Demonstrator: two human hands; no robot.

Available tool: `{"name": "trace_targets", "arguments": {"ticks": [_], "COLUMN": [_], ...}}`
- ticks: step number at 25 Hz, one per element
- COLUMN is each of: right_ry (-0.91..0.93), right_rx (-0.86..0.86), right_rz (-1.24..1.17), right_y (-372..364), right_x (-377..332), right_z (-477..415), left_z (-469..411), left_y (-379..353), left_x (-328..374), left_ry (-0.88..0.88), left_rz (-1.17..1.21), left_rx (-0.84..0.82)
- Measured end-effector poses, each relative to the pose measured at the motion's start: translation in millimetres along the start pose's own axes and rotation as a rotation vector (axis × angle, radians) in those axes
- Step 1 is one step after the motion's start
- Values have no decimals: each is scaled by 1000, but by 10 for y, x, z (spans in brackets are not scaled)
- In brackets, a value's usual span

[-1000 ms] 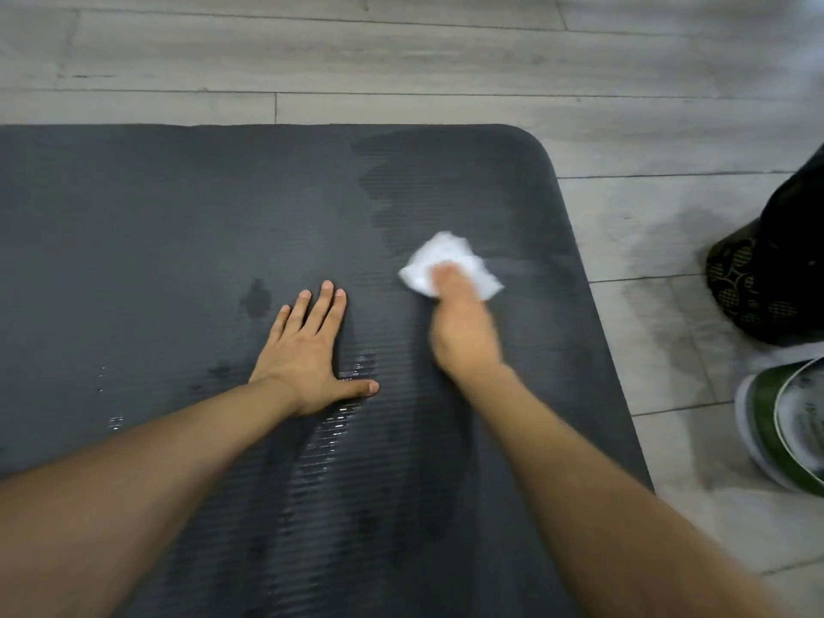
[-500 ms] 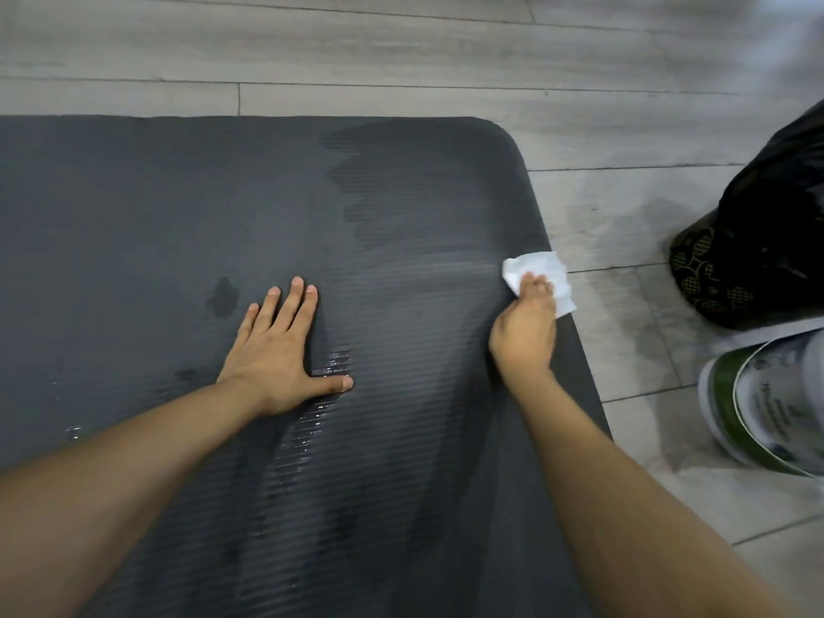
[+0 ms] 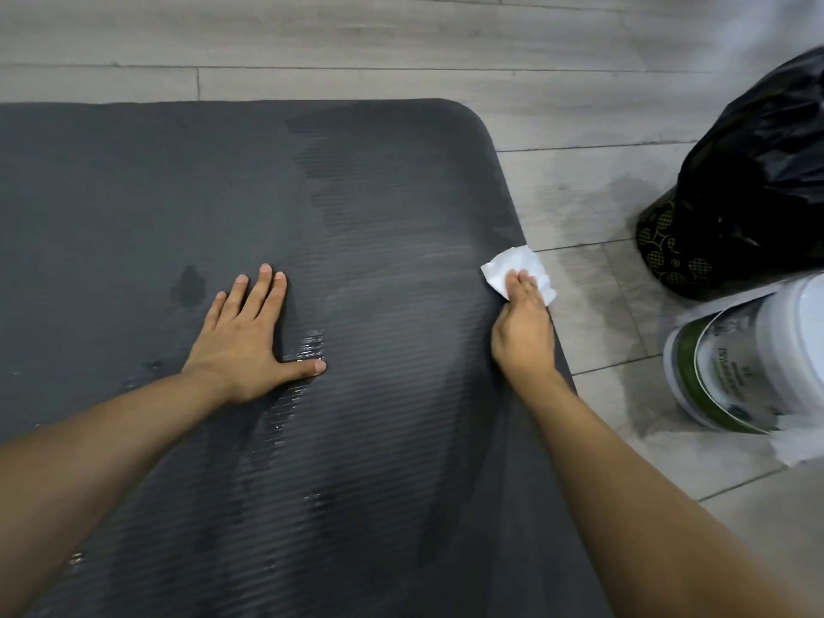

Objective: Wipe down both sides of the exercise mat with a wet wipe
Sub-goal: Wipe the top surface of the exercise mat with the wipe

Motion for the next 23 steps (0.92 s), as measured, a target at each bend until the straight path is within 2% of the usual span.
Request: {"name": "trace_targets", "arguments": {"ticks": [2, 3, 5, 6, 7, 8, 10, 12, 14, 19, 21, 23], "right_ry": [42, 173, 576, 708, 730, 650, 282, 13, -15, -28, 2, 169], "right_rx": [-46, -135, -338, -370, -353, -278, -93, -35, -5, -68, -61, -100], "right_rz": [-105, -142, -113, -79, -70, -86, -103, -72, -39, -20, -25, -27], "right_y": [-250, -421, -694, -737, -695, -607, -291, -102, -99, -71, -127, -305], "right_x": [-403, -689, -1161, -1184, -1076, -859, -368, -77, -194, -371, -383, -504], "right_z": [227, 435, 1006, 1142, 1075, 873, 413, 26, -321, -993, -812, -227], "left_z": [13, 10, 4, 17, 41, 91, 198, 235, 207, 210, 212, 211], "left_y": [-5, -15, -2, 15, 38, 46, 0, -56, -89, -71, -116, -134], "left_x": [21, 31, 31, 28, 58, 134, 360, 490, 485, 463, 471, 468], "left_ry": [6, 9, 20, 15, -18, -89, -258, -278, -228, -236, -244, -239], "left_rz": [-25, -31, -17, -11, -22, -64, -163, -156, -130, -134, -149, -133], "left_rx": [-11, -9, -5, 15, 73, 152, 274, 142, -24, -108, -103, -86]}}
Point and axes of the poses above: each hand's wrist, its own z-axis away from the middle knuckle, its own y-axis out of the back of the hand, x = y × z, the point moved 5 cm from there along -z, towards the middle knuckle, and after that the axes turned 9 degrees about -z, right-handed, at the moved point
